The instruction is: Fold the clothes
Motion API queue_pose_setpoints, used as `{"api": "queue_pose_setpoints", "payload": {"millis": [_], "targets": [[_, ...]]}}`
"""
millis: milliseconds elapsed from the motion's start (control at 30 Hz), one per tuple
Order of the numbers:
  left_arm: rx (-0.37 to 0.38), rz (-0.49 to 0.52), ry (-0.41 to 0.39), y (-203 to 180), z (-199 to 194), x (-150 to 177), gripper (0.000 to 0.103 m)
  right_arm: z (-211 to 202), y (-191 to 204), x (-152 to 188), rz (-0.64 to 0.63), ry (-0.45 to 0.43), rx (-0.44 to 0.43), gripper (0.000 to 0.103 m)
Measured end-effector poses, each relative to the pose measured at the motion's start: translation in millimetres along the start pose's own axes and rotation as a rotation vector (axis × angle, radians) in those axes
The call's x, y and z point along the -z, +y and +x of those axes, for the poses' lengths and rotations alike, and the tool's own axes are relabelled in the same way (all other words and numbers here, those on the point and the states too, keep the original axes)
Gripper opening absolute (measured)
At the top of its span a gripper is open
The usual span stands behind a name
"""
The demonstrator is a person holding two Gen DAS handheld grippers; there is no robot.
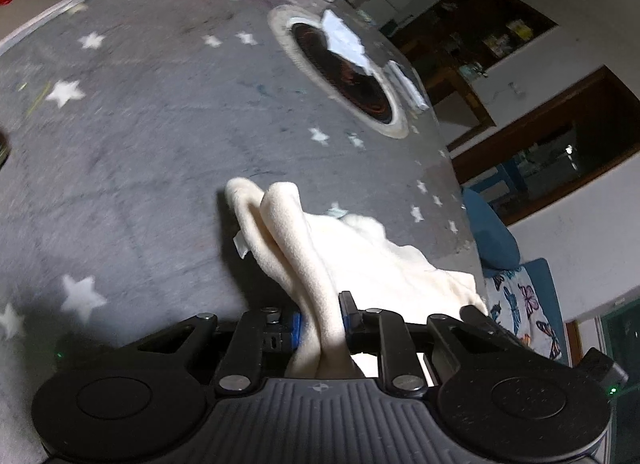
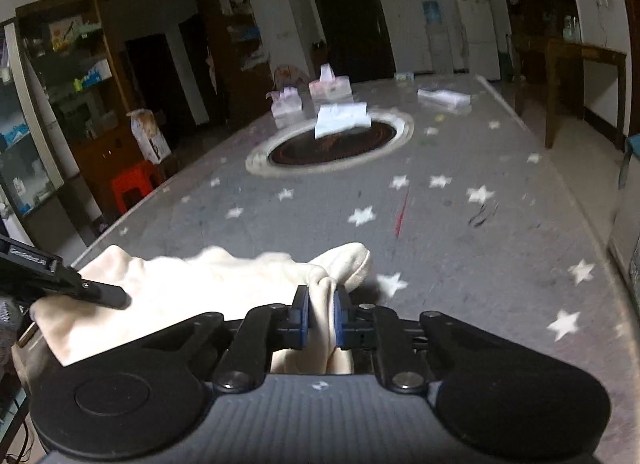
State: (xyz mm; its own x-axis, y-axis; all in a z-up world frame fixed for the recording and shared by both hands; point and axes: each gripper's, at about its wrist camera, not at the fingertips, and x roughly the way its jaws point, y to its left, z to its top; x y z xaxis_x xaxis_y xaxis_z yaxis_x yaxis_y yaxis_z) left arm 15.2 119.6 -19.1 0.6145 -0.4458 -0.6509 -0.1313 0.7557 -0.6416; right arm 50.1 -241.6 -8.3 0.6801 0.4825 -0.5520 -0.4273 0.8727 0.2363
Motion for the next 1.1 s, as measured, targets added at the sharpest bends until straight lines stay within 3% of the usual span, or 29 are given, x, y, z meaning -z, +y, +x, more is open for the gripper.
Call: {"api": "queue_pose_setpoints", "payload": {"millis": [400,800,1100], "targets": [[0.058,0.155,0.046,-75.5,42.2,-14.3,0.014,-48.8,-25.3,-34.8,-0.057,-0.108,0.153,0.01],[0.086,0.233,0.084,-127.3,87.1,-14.0,0.013,-65.9,-60.5,-45.3,-0.082,-0.134,0.291,0.01],[0.065,0.264,0.095,-145.2,106.6,-18.2,0.013,-55.5,-82.0,-47.0,-0.058,-0.121,0.337,0.01]]}}
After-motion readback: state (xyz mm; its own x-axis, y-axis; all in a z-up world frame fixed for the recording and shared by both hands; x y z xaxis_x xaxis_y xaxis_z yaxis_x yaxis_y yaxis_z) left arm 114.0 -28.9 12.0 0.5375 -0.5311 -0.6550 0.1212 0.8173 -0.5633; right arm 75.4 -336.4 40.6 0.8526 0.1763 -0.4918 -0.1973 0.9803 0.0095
